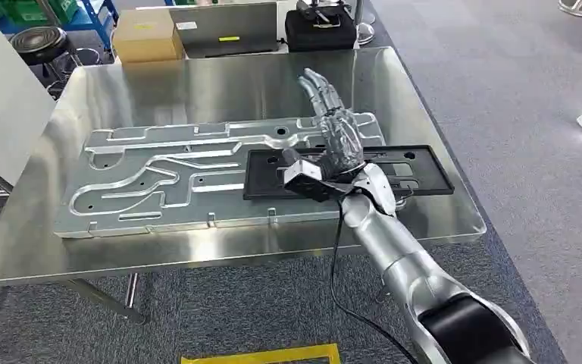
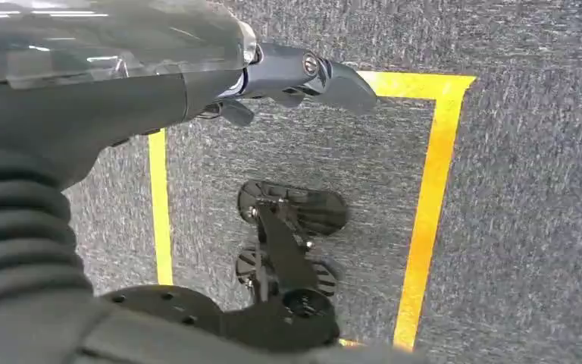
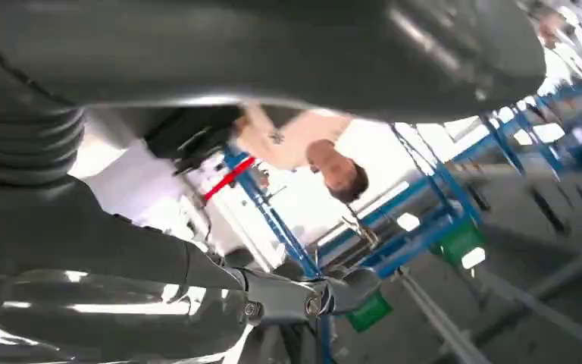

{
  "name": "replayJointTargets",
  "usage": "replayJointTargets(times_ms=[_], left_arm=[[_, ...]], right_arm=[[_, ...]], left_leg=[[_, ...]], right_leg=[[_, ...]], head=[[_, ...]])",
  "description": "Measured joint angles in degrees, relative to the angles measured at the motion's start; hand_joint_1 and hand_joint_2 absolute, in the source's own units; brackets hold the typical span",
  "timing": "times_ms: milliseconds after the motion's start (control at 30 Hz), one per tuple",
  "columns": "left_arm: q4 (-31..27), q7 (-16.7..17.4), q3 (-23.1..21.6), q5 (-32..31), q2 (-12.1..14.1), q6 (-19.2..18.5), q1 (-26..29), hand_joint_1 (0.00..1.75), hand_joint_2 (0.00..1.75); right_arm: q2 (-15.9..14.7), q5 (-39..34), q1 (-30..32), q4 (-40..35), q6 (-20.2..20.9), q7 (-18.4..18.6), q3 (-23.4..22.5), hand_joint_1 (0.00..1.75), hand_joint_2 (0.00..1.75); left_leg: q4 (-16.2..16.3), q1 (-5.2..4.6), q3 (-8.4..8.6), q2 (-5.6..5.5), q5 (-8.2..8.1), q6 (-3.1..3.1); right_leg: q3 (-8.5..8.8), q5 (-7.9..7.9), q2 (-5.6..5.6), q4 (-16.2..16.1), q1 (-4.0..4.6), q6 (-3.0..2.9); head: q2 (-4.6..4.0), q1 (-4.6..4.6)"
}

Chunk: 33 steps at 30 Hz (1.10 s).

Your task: Take the parts from the cabinet and place them on the table.

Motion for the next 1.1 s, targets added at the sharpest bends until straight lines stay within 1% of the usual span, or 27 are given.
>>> replayJointTargets(times_ms=[33, 100, 133, 167, 200, 233, 267, 300, 333, 367, 433, 467, 500, 567, 600, 633, 667, 700, 733, 767, 800, 833, 867, 933, 967, 1000, 1100], left_arm=[[0.00, 0.09, 0.11, 0.37, -0.13, 0.04, 0.05, 0.00, 0.00], [0.00, 0.18, 0.42, 0.92, -0.30, 0.13, 0.30, 0.00, 0.00], [0.00, 0.16, 0.63, 1.12, -0.52, 0.13, 0.32, 0.00, 0.00], [0.00, -0.06, 0.85, 1.58, -0.63, 0.02, 0.31, 0.00, 0.00], [0.00, -0.60, 1.20, 1.95, -0.66, -0.28, 0.32, 0.00, 0.00], [0.00, -1.13, 1.49, 2.28, -0.77, -0.52, 0.38, 0.00, 0.00], [0.00, -1.65, 1.68, 2.47, -0.98, -0.63, 0.58, 0.00, 0.00], [0.00, -2.03, 1.86, 2.98, -1.05, -0.76, 0.83, 0.00, 0.00], [0.00, -2.25, 2.21, 3.33, -1.25, -0.92, 1.09, 0.00, 0.00], [0.00, -2.27, 2.60, 3.52, -1.47, -0.94, 1.25, 0.00, 0.00], [0.00, -2.14, 3.15, 4.05, -1.90, -0.87, 1.41, 0.00, 0.00], [0.00, -2.03, 3.39, 4.09, -2.25, -0.83, 1.41, 0.00, 0.00], [0.00, -1.90, 3.63, 4.09, -2.38, -0.76, 1.45, 0.00, 0.00], [0.00, -1.75, 4.02, 4.07, -2.58, -0.98, 1.58, 0.00, 0.00], [0.00, -1.70, 4.20, 3.98, -2.67, -1.44, 1.58, 0.00, 0.00], [0.00, -1.68, 4.31, 3.76, -2.64, -1.60, 1.66, 0.00, 0.00], [0.00, -1.66, 4.44, 3.41, -2.64, -1.77, 1.83, 0.00, 0.00], [0.00, -1.64, 4.57, 3.28, -2.69, -1.94, 1.88, 0.00, 0.00], [0.00, -1.66, 4.63, 3.13, -2.69, -2.12, 1.84, 0.00, 0.00], [0.00, -1.70, 4.64, 2.86, -2.69, -2.25, 1.81, 0.00, 0.00], [0.00, -1.77, 4.63, 2.71, -2.69, -2.45, 1.82, 0.00, 0.00], [0.00, -1.90, 4.63, 2.62, -2.69, -2.47, 1.83, 0.00, 0.00], [0.00, -1.92, 4.63, 2.58, -2.69, -2.51, 1.81, 0.00, 0.00], [-0.02, -2.07, 4.63, 2.45, -2.62, -2.60, 1.69, 0.00, 0.00], [-0.02, -2.12, 4.63, 2.49, -2.56, -2.62, 1.59, 0.00, 0.00], [-0.02, -2.14, 4.63, 2.49, -2.47, -2.67, 1.57, 0.00, 0.00], [-0.02, -2.03, 4.66, 2.49, -2.51, -2.82, 1.47, 0.00, 0.00]], right_arm=[[-0.35, -4.10, 1.04, -2.77, 2.47, -0.70, -0.64, 0.00, 0.00], [-1.42, -15.34, 3.37, -10.49, 7.80, -2.03, -2.99, 0.00, 0.00], [-2.19, -19.33, 4.67, -14.45, 8.95, -2.53, -4.43, 0.00, 0.00], [-2.98, -22.01, 6.00, -18.64, 8.78, -2.73, -6.09, 0.00, 0.00], [-3.71, -23.50, 7.59, -23.01, 8.11, -2.56, -8.18, 0.00, 0.00], [-4.71, -23.86, 9.61, -27.36, 7.10, -2.06, -10.87, 0.00, 0.00], [-5.74, -23.56, 11.94, -31.30, 5.64, -1.70, -14.06, 0.00, 0.00], [-6.72, -22.56, 14.49, -34.64, 3.85, -1.38, -17.46, 0.00, 0.00], [-7.74, -21.91, 17.24, -37.96, 2.35, -1.27, -21.51, 0.00, 0.00], [-8.59, -21.30, 19.88, -40.67, 1.58, -1.35, -25.75, 0.00, 0.00], [-10.17, -21.20, 24.79, -44.49, 1.52, -2.03, -34.71, 0.00, 0.00], [-10.98, -21.81, 27.61, -46.15, 2.11, -2.56, -39.87, 0.00, 0.00], [-11.41, -22.15, 30.04, -47.23, 2.78, -2.77, -44.39, 0.00, 0.00], [-11.61, -22.53, 36.14, -48.44, 3.51, -3.17, -51.25, 0.00, 0.00], [-11.46, -22.51, 39.89, -48.77, 3.79, -3.15, -54.80, 0.00, 0.00], [-10.97, -21.87, 43.09, -48.81, 3.97, -3.15, -57.46, 0.00, 0.00], [-10.47, -21.13, 44.90, -48.88, 4.36, -3.17, -59.75, 0.00, 0.00], [-9.76, -19.79, 46.59, -48.83, 4.71, -3.17, -61.93, 0.00, 0.00], [-8.97, -17.95, 48.25, -48.66, 4.78, -3.17, -63.62, 0.00, 0.00], [-8.37, -16.18, 49.57, -48.44, 4.86, -3.17, -64.86, 0.00, 0.00], [-7.23, -13.25, 50.38, -47.61, 5.02, -3.17, -66.63, 0.00, 0.00], [-6.21, -10.28, 50.83, -46.45, 5.02, -3.17, -68.20, 0.00, 0.00], [-5.44, -8.03, 51.39, -45.48, 4.89, -3.17, -69.65, 0.00, 0.00], [-4.26, -4.11, 52.36, -43.01, 4.49, -2.88, -72.38, 0.00, 0.00], [-3.80, 0.38, 52.01, -40.65, 4.19, -2.44, -74.04, 0.00, 0.00], [-3.30, 5.38, 51.82, -38.02, 3.64, -2.36, -75.94, 0.00, 0.00], [-2.23, 18.52, 49.67, -26.94, -1.11, -1.82, -83.37, 0.00, 0.00]], left_leg=[[0.02, -0.01, -0.09, 0.02, -0.01, 0.21], [-0.15, -0.06, -0.03, -0.12, 0.16, 1.01], [-0.55, 0.22, 0.13, -0.08, 0.42, 1.51], [-0.59, 0.20, 0.14, -0.11, 0.39, 1.83], [-0.58, 0.20, 0.11, -0.11, 0.36, 2.18], [-0.58, 0.17, 0.11, -0.21, 0.30, 2.31], [-0.55, 0.15, 0.12, -0.43, 0.22, 2.44], [-0.52, 0.11, 0.16, -0.53, 0.17, 2.51], [-0.52, 0.09, 0.25, -0.73, 0.08, 2.58], [-0.45, 0.03, 0.33, -0.86, 0.07, 2.59], [-0.35, -0.11, 0.59, -1.01, -0.14, 2.51], [-0.28, -0.30, 0.55, -1.17, -0.25, 2.35], [-0.12, -0.59, 0.56, -1.32, -0.38, 2.10], [-0.23, -0.41, 0.73, -1.24, -0.47, 1.73], [-0.32, -0.41, 0.84, -1.34, -0.48, 1.45], [0.25, -0.54, 0.72, -1.12, -1.26, 1.13], [1.67, -0.62, 0.39, -0.70, -3.16, 0.71], [5.02, -0.46, -0.67, -0.55, -6.16, 0.45], [9.27, -0.32, -2.05, -0.48, -9.01, 0.24], [13.67, -0.21, -3.44, -0.36, -11.35, 0.12], [16.80, -0.21, -4.11, -0.25, -12.68, 0.01], [16.85, -0.21, -3.34, -0.23, -12.51, -0.04], [13.84, -0.22, -1.02, -0.23, -11.11, 0.04], [2.45, -0.22, 6.26, -0.24, -7.26, 0.53], [-2.68, -0.26, 9.40, -0.33, -7.18, 0.93], [-2.46, -0.85, 9.04, -0.28, -6.55, 1.02], [-2.50, -1.21, 8.56, -0.27, -5.31, 2.15]], right_leg=[[0.02, 0.09, -0.02, -0.10, -0.01, 0.25], [0.17, 0.00, -0.15, -0.27, -0.08, 0.99], [0.08, -0.65, -0.12, 0.42, -0.37, 1.45], [-0.85, -2.26, -0.10, 2.52, -0.34, 1.74], [-2.65, -4.51, -0.10, 6.33, -0.34, 1.98], [-4.82, -6.70, -0.10, 11.01, -0.39, 2.22], [-7.06, -8.36, -0.10, 15.54, -0.39, 2.39], [-8.42, -8.60, -0.10, 17.90, -0.39, 2.45], [-8.31, -7.42, -0.10, 17.15, -0.39, 2.44], [-6.81, -5.20, -0.10, 13.72, -0.36, 2.31], [-1.81, -0.46, -0.28, 3.46, -0.23, 1.69], [-0.05, 0.17, -0.47, -0.42, 0.06, 1.21], [-0.12, 0.55, -0.42, -0.46, 0.23, 1.04], [-0.03, 0.46, -0.40, -0.37, 0.44, 0.83], [0.14, 0.54, -0.54, -0.56, 0.38, 0.57], [0.18, 0.91, -0.93, -1.06, -0.33, 0.06], [0.01, 1.07, -0.92, -1.12, -0.38, -0.20], [-0.24, 1.23, -0.85, -1.12, -0.41, -0.64], [-0.53, 1.40, -0.84, -1.11, -0.41, -0.70], [-0.90, 1.65, -0.84, -1.07, -0.37, -0.69], [-1.36, 1.98, -0.84, -1.02, -0.36, -0.68], [-1.81, 2.35, -0.80, -0.96, -0.35, -0.66], [-2.24, 2.70, -0.69, -0.88, -0.36, -0.50], [-2.98, 3.39, -0.61, -0.72, -0.36, -0.10], [-3.03, 3.81, -0.67, -0.51, -0.36, 0.13], [-2.86, 4.12, -0.64, -0.80, -0.01, 0.50], [-2.76, 5.64, -0.64, -1.47, -0.56, 1.71]], head=[[0.00, 0.00], [0.00, 0.00], [0.00, 0.00], [0.00, 0.00], [0.00, 0.00], [0.00, 0.00], [0.00, 0.00], [0.00, 0.00], [0.00, 0.00], [0.00, 0.00], [0.00, 0.00], [0.00, 0.00], [0.00, 0.00], [0.00, 0.00], [0.00, 0.00], [0.00, 0.00], [0.00, 0.00], [0.00, 0.00], [0.00, 0.00], [0.00, -0.02], [0.00, 0.00], [0.00, 0.00], [0.00, -0.02], [0.00, -0.02], [0.00, -0.02], [0.00, 0.02], [0.00, 0.00]])
